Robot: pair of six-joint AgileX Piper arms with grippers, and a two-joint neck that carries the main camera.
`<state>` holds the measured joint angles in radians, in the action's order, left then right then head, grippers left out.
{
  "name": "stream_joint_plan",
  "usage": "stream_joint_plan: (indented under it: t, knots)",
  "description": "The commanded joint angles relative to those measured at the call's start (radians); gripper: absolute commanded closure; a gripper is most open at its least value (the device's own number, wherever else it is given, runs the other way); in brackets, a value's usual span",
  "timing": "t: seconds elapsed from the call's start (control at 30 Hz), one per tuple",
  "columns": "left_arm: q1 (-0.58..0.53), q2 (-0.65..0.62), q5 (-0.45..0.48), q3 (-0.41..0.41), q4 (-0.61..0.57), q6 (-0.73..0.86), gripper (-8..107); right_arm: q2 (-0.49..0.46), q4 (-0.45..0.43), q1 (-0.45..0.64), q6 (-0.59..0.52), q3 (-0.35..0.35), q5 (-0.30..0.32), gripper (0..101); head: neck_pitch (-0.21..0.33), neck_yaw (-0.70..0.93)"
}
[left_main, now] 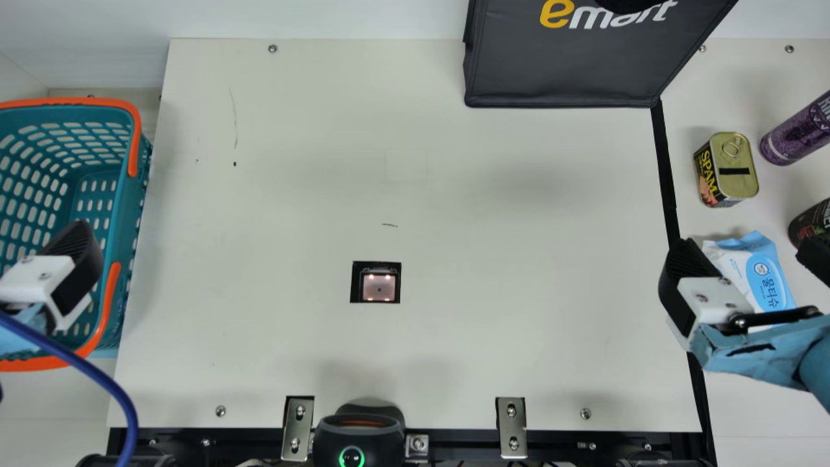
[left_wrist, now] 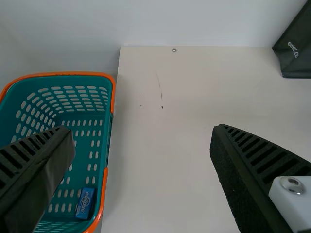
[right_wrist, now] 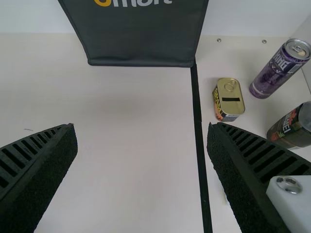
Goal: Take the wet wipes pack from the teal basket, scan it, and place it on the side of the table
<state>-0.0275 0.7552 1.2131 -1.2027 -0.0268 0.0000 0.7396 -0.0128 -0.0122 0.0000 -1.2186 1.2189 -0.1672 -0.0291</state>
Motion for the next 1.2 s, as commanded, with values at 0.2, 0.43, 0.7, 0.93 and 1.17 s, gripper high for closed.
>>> stream_joint_plan:
  t: [0.2, 0.43, 0.7, 0.93, 1.17]
  knots:
    - [0.000, 0.000, 0.000, 0.000, 0.000, 0.000, 9, 0.000, 0.000, 0.000, 0.000, 0.000, 0.000, 6, 0.029, 0.002]
    - [0.000, 0.000, 0.000, 0.000, 0.000, 0.000, 9, 0.000, 0.000, 0.000, 0.000, 0.000, 0.000, 6, 0.029, 0.002]
    - [0.000, 0.000, 0.000, 0.000, 0.000, 0.000, 9, 0.000, 0.000, 0.000, 0.000, 0.000, 0.000, 6, 0.029, 0.002]
    - [0.000, 0.000, 0.000, 0.000, 0.000, 0.000, 9, 0.000, 0.000, 0.000, 0.000, 0.000, 0.001, 6, 0.029, 0.002]
    - [0.000, 0.000, 0.000, 0.000, 0.000, 0.000, 9, 0.000, 0.000, 0.000, 0.000, 0.000, 0.001, 6, 0.029, 0.002]
